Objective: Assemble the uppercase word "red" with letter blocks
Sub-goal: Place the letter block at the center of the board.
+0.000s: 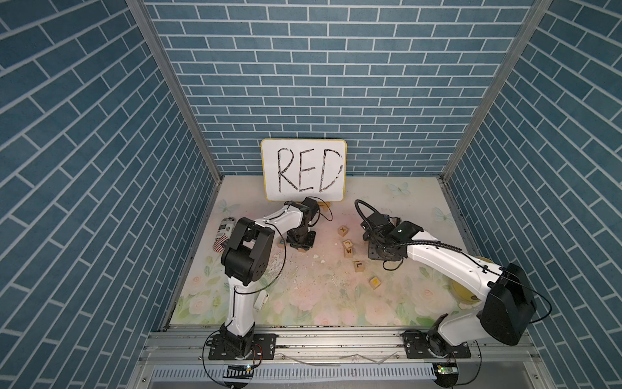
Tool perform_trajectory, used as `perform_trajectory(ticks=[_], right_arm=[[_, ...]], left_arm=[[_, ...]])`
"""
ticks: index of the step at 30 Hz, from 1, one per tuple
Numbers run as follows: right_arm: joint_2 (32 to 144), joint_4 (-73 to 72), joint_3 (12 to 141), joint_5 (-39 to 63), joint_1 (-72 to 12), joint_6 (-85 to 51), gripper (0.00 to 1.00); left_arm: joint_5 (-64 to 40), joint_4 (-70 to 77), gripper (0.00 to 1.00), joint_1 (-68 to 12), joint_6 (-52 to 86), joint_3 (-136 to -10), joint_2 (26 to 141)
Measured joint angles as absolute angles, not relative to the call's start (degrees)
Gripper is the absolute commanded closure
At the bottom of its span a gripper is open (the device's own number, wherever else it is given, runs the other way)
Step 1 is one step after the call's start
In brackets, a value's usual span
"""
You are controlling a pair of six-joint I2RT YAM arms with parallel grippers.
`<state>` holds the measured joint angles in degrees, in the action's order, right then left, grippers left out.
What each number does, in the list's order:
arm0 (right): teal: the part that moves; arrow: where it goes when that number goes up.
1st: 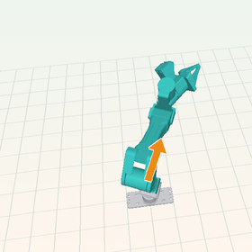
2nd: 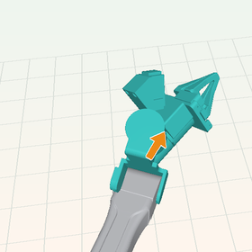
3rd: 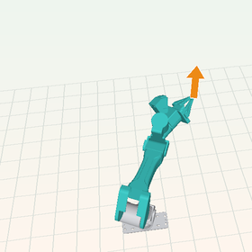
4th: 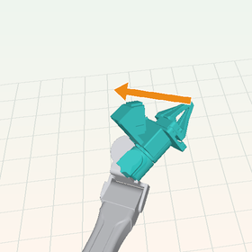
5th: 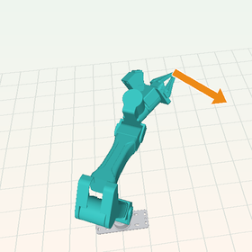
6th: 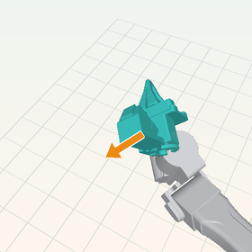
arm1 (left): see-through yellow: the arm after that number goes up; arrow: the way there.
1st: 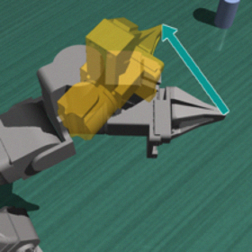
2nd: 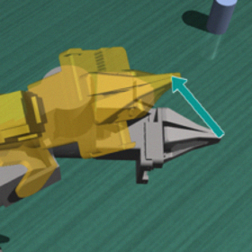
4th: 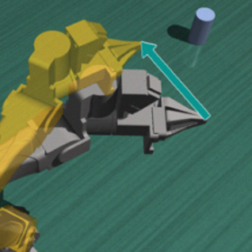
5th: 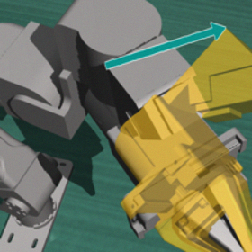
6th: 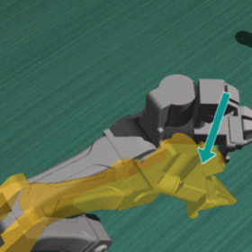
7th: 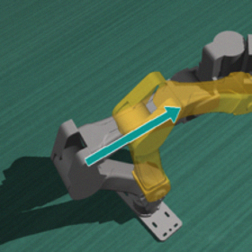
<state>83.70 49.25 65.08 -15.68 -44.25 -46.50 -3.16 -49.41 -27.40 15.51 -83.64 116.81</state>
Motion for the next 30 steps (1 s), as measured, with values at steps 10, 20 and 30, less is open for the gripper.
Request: perform_trajectory(ticks=[10, 20, 30], right_arm=[[83.68, 49.23, 65.08, -15.68, -44.25, -46.50, 0.54], [80.34, 45.43, 64.18, -16.99, -44.27, -44.88, 0.48], [75.99, 37.10, 68.10, -17.50, -43.81, -31.22, 0.43]], left_arm=[[-2.00, -49.36, 0.40, -27.40, 14.50, -83.64, 116.84], [-0.82, -50.19, 0.24, -27.38, 12.19, -83.81, 110.45], [2.61, -51.11, 0.01, -26.33, 2.39, -92.55, 89.49]])
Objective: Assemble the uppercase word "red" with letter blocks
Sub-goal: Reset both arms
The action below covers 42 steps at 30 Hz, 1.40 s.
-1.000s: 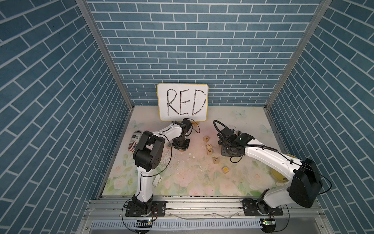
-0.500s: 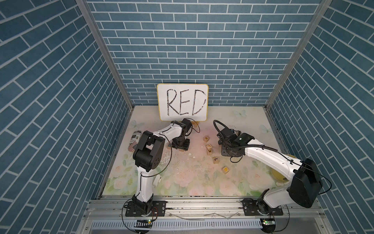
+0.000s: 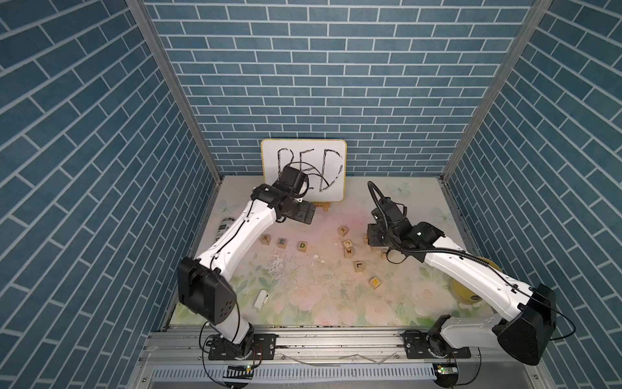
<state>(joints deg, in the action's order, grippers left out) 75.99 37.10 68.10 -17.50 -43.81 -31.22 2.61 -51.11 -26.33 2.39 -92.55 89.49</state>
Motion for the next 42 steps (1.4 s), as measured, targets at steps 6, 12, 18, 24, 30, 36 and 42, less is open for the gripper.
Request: perform_trajectory(ticks=[6, 12, 18, 24, 30, 36, 42], right_arm=[[75.79, 32.97, 68.29, -12.99, -39.86, -23.59, 0.01], [72.82, 24.99, 65.34, -7.94, -32.23, -21.52, 0.01], [73.49, 14.90, 58.52, -8.56, -27.31, -19.59, 0.01], [73.54, 6.98, 48.14, -13.41, -24.32, -17.72, 0.01], [65.43, 2.00, 37.04, -18.35, -22.04, -16.08, 0.01], [62.65, -2.98, 31.31, -22.44, -20.16, -13.85, 0.01], [62.35, -9.82, 26.33, -25.50, -18.44, -9.96, 0.01]], left_arm=[[3.68, -43.79, 0.01, -18.00, -1.98, -86.26, 74.87], [0.14, -33.15, 0.01, -0.67, -1.43, -71.05, 67.79], [-4.84, -20.64, 0.01, 7.64, -1.10, -51.62, 67.94], [-7.66, -4.34, 0.01, 8.78, -3.40, -38.39, 68.82], [-10.68, 13.37, 0.01, 8.88, -3.29, -30.92, 72.84], [-13.85, 32.14, 0.01, 8.93, 0.47, -25.32, 82.13], [-16.49, 41.28, 0.01, 8.54, 0.75, -23.51, 84.60]])
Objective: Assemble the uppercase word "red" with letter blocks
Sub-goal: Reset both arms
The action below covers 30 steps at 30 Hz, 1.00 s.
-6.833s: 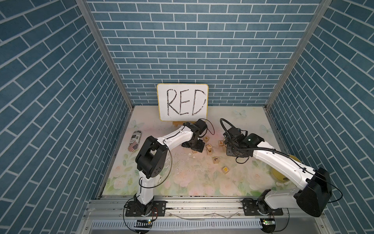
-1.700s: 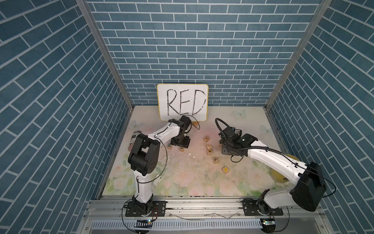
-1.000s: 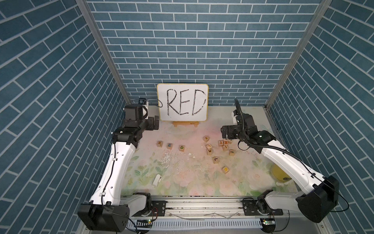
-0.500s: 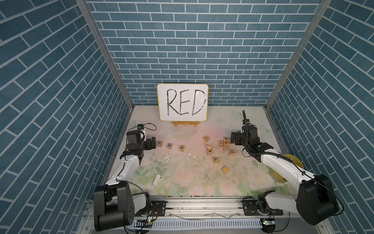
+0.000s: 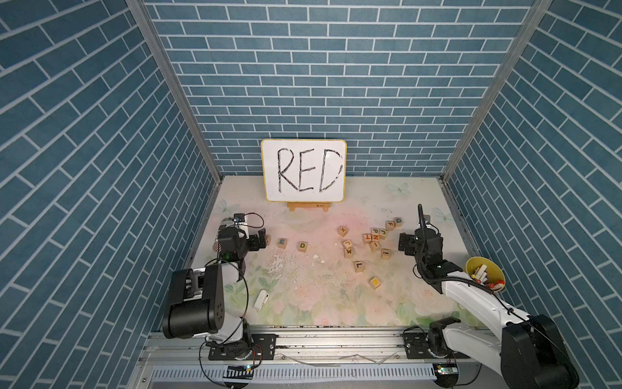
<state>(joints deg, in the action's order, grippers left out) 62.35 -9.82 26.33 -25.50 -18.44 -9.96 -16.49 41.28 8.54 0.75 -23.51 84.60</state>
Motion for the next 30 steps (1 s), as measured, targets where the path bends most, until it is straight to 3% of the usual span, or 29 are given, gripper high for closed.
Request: perform_trajectory(ticks=[6, 14, 23, 30], right_arm=[[62.63, -16.49, 25.32, -24.80, -13.65, -6.33, 0.01], [71.94, -30.15, 19.79, -22.13, -6.57, -5.54, 0.01], [84.01, -37.67, 24.10, -15.07, -2.28, -4.14, 0.01], [86.08, -39.97, 24.49, -7.70, 2.94, -4.62, 0.01]], left_arm=[[-16.75, 57.10, 0.01, 5.43, -1.37, -15.33, 87.46], [-15.51, 56.95, 0.01, 4.73, -2.46, -18.06, 87.85], [-15.53, 54.74, 0.01, 4.47, -3.31, -19.79, 87.85], [-15.55, 54.22, 0.01, 4.47, -3.44, -19.81, 87.85]])
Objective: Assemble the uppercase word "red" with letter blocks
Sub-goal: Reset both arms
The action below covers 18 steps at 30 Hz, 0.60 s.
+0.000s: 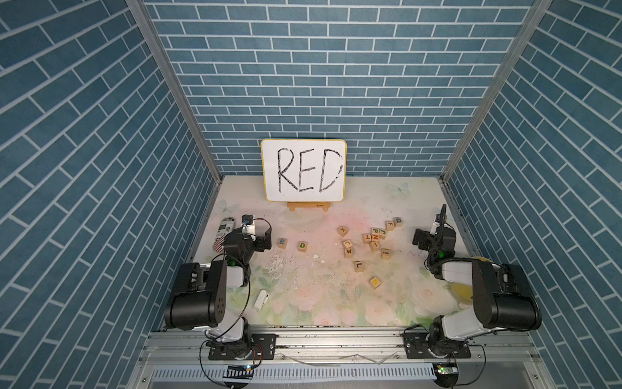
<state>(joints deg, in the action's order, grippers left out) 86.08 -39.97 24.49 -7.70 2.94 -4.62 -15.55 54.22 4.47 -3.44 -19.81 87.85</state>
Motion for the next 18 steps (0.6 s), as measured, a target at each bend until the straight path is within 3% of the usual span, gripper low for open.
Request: perform_trajectory(ticks=[18], right_arm=[[87.02, -45.04, 23.59, -4.01, 2.98, -4.62, 0.01]], left_arm=[[-15.55, 53.84, 0.01, 4.47, -3.46, -19.79, 87.85]])
